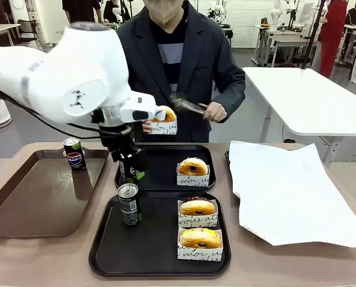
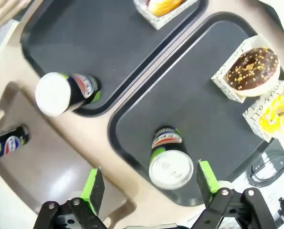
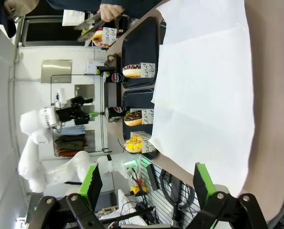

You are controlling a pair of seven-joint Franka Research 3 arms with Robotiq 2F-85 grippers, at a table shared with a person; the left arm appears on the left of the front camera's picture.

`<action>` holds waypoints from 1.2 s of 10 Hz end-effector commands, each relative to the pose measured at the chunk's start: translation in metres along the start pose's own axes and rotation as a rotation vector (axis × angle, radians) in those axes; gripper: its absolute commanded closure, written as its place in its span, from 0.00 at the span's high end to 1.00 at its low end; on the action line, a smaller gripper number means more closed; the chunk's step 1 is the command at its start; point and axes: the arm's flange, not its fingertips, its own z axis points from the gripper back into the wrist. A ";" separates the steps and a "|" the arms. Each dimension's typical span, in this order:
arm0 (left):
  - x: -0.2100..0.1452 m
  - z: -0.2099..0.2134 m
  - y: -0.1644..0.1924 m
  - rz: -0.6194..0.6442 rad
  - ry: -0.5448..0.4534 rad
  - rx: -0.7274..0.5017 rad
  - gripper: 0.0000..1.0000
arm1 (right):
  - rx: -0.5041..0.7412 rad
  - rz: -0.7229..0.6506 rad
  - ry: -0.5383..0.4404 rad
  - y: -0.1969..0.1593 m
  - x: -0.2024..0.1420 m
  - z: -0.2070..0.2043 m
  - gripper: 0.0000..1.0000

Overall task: Set up donuts and drinks on trays.
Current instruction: Pick up one Pepsi coke from the Handle tray and place it on the Flat Tray without a Pepsi coke.

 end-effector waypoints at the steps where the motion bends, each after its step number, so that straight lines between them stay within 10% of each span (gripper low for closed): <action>1: -0.039 0.019 0.012 0.073 -0.035 0.011 1.00 | 0.006 0.002 0.001 0.001 -0.001 0.001 1.00; 8: -0.090 0.027 0.126 0.451 -0.100 -0.060 1.00 | 0.006 0.002 0.001 0.001 -0.001 0.001 1.00; 12: -0.092 0.047 0.108 0.346 -0.108 -0.039 1.00 | 0.006 0.002 0.001 0.001 -0.001 0.001 1.00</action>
